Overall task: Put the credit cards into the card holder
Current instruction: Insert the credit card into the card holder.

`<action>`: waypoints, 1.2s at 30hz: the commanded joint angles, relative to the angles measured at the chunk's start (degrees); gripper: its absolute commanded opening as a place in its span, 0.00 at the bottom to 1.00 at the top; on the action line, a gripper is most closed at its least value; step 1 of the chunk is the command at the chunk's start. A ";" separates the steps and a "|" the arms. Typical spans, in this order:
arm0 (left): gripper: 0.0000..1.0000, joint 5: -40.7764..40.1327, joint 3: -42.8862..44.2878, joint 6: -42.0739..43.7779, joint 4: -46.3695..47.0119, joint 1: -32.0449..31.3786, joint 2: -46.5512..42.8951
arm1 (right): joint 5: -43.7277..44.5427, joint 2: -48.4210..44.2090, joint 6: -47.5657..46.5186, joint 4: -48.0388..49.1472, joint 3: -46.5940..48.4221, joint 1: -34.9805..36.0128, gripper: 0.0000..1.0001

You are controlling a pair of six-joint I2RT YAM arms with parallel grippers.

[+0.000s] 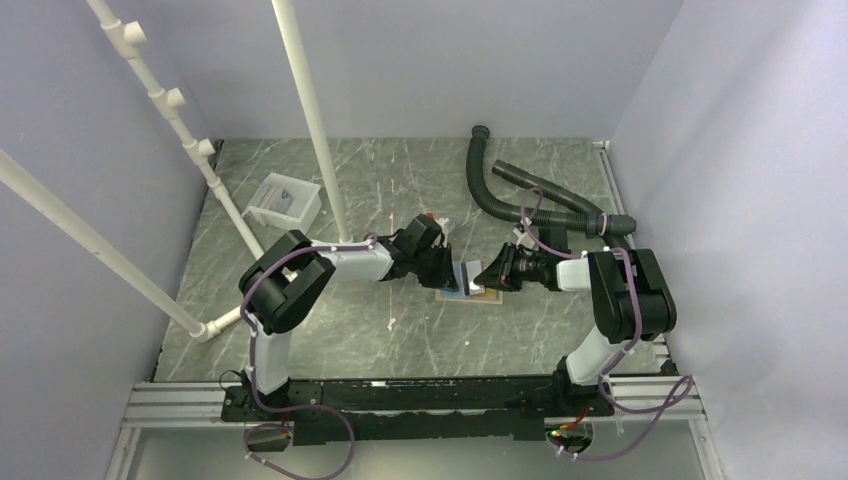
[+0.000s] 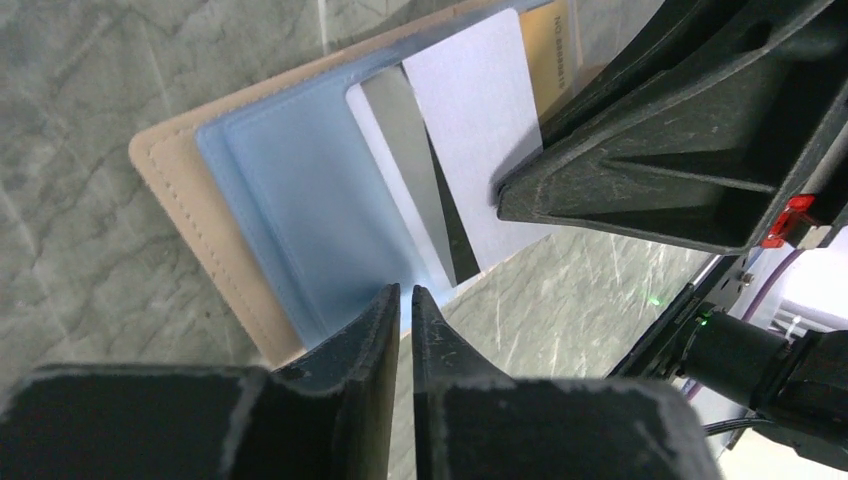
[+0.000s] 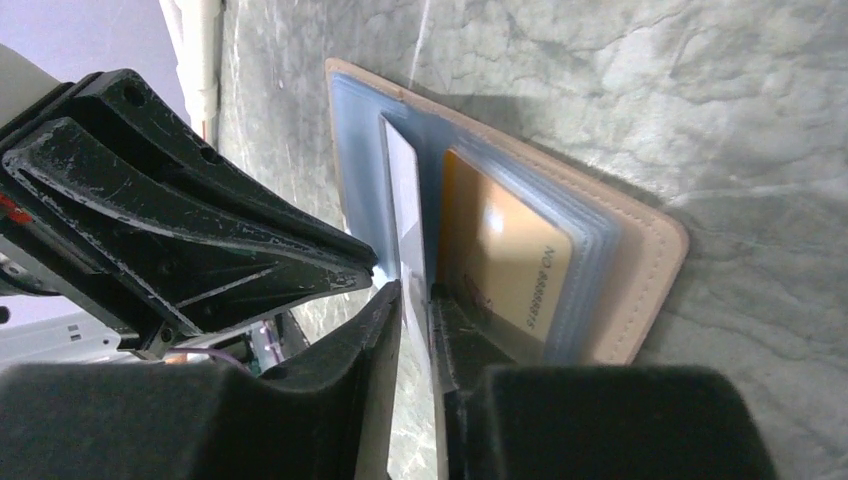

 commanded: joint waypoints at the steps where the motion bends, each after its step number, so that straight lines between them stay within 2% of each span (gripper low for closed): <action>1: 0.20 -3.43 1.76 2.03 -6.72 0.21 -5.02 | 7.35 -3.86 -3.19 -6.65 0.73 1.76 0.24; 3: 0.25 -5.42 1.40 2.18 -8.36 0.71 -6.20 | 10.94 -6.10 -4.05 -10.70 1.66 3.36 0.30; 5: 0.25 -8.00 0.58 1.96 -9.86 1.16 -6.72 | 15.94 -7.73 -5.73 -16.88 3.82 5.13 0.34; 10: 0.12 -10.75 1.03 1.67 -12.39 1.59 -3.49 | 27.33 -9.70 -9.31 -26.78 8.27 10.43 0.49; 15: 0.04 -11.03 2.42 1.86 -13.02 1.64 -1.14 | 33.82 -8.87 -11.23 -30.53 10.82 13.89 0.60; 21: 0.02 -9.98 2.01 1.72 -12.43 1.59 -0.95 | 36.44 -11.03 -12.51 -32.38 10.95 14.64 0.71; 24: 0.01 -8.76 1.54 1.26 -11.66 1.59 -0.63 | 36.45 -12.46 -12.77 -32.66 11.12 14.64 0.76; 27: 0.01 -8.59 1.40 1.35 -11.44 1.59 -0.82 | 32.56 -11.75 -12.53 -30.21 10.90 14.56 0.76; 33: 0.00 -7.61 2.08 1.21 -11.55 1.59 0.19 | 24.83 -8.43 -9.24 -23.48 9.73 14.56 0.71; 36: 0.00 -6.16 1.79 0.40 -10.54 1.56 1.14 | 17.26 -7.75 -6.34 -17.96 8.45 14.62 0.67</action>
